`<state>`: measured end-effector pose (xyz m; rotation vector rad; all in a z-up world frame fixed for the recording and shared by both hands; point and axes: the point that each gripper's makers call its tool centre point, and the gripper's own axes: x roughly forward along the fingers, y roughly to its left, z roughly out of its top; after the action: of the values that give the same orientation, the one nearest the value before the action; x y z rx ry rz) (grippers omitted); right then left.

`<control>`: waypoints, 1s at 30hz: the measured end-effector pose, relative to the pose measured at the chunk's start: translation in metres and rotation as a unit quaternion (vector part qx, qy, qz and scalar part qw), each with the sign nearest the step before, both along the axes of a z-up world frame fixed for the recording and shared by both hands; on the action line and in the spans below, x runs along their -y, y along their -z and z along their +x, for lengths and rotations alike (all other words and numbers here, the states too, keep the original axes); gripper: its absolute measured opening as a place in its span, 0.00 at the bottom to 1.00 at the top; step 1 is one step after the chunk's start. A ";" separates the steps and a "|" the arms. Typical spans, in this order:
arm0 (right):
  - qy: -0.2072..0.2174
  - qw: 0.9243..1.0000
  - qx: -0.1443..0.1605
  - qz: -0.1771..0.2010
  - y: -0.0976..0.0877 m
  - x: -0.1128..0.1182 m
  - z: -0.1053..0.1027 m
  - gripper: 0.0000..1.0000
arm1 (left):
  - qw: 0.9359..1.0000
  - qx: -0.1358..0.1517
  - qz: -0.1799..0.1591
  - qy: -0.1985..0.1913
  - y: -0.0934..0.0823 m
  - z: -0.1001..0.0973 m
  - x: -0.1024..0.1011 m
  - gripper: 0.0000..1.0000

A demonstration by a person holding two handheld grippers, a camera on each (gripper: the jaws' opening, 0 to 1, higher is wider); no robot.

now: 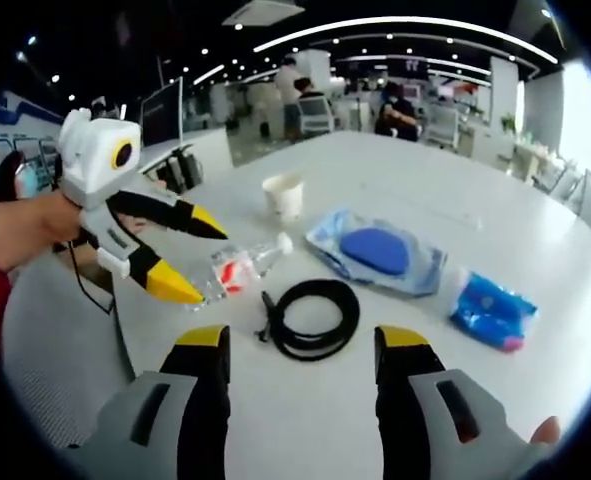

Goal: Arrange the tabletop items into an orderly group along one side of the table until the central work area is clear of visible clutter.

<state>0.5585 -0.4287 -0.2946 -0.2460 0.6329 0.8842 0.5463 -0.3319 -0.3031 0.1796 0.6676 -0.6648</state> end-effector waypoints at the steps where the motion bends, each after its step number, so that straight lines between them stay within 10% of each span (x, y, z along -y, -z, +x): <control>1: 0.001 1.000 0.002 -0.002 0.001 0.000 0.003 0.57 | 1.000 -0.001 0.001 0.003 0.002 0.003 0.003 0.48; 30: 0.046 0.995 -0.072 -0.044 0.063 -0.005 0.050 0.32 | 0.993 -0.056 0.098 0.034 0.065 0.062 0.028 0.31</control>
<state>0.6083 -0.4235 -0.3571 -0.2308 0.8126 0.7905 0.6085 -0.3600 -0.3680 0.3500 0.8380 -0.6783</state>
